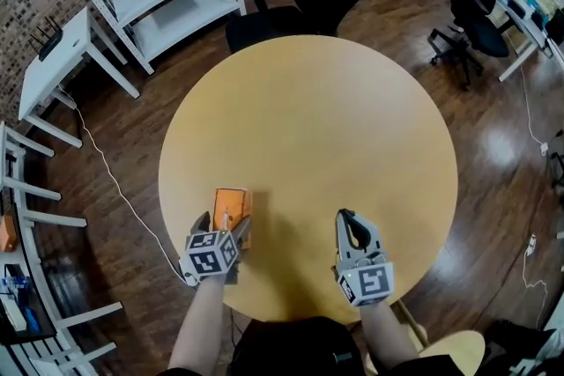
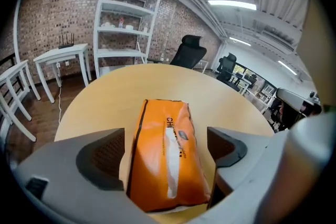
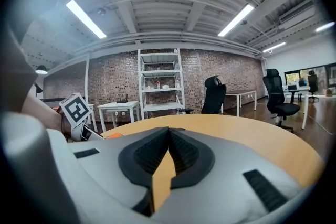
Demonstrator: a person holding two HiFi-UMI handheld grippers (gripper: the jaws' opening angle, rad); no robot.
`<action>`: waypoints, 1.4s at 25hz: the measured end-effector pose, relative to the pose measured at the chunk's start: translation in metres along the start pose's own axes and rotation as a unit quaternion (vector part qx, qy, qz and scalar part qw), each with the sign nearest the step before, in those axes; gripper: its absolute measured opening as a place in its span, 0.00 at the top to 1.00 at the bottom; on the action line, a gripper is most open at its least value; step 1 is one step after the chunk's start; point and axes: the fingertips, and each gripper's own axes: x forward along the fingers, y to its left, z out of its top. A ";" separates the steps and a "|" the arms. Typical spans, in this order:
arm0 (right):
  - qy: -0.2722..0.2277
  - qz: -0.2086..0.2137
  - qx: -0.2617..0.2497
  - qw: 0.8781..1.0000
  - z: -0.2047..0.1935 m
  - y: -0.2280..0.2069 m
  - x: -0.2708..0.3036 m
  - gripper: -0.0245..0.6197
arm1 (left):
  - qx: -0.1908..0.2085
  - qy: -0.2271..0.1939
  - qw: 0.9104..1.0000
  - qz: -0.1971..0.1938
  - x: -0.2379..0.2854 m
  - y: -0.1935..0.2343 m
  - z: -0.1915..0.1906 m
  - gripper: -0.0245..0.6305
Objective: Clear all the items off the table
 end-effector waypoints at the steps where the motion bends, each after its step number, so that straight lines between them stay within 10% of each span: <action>1: 0.005 0.005 0.000 1.000 -0.004 0.001 0.003 0.95 | 0.001 0.009 1.000 0.001 0.004 0.001 -0.003 0.21; 21: 0.024 0.005 0.106 0.994 -0.012 0.006 0.007 0.95 | -0.022 0.029 0.999 -0.041 0.011 0.008 -0.026 0.31; 35: -0.063 -0.057 0.074 0.994 0.073 0.030 -0.062 0.95 | -0.004 -0.151 0.980 -0.131 -0.102 -0.014 0.093 0.32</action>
